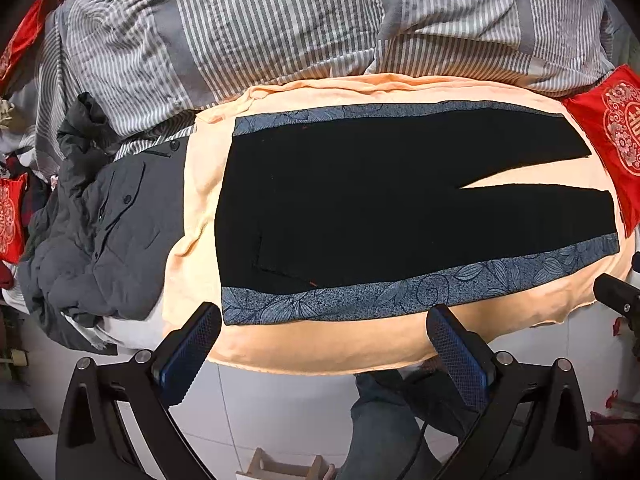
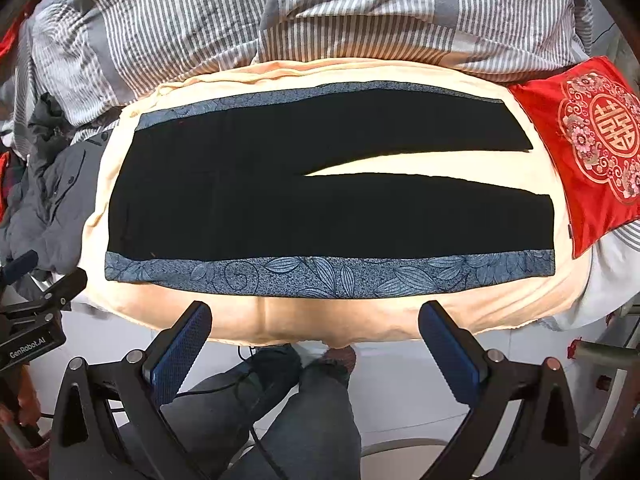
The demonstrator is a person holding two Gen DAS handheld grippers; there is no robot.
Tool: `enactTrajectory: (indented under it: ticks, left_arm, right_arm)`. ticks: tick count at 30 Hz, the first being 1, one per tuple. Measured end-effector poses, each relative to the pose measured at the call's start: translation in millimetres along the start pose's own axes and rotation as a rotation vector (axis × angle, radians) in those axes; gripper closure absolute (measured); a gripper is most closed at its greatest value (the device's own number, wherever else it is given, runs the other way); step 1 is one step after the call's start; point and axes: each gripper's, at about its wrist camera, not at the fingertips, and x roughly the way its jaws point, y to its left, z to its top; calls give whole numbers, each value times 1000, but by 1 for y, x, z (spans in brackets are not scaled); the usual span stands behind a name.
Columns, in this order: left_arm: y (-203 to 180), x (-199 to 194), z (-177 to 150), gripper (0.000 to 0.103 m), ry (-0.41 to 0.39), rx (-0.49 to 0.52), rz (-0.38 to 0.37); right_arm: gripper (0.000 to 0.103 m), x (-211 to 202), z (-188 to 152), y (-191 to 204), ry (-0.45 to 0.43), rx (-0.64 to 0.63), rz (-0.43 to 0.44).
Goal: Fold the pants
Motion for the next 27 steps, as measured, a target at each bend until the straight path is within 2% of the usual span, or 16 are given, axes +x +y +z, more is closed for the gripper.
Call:
enactTrajectory:
  ticks: [27]
  left_arm:
    - [5, 9, 7, 0, 5, 27, -25]
  right_arm:
    - [0, 8, -6, 10, 24, 31, -19]
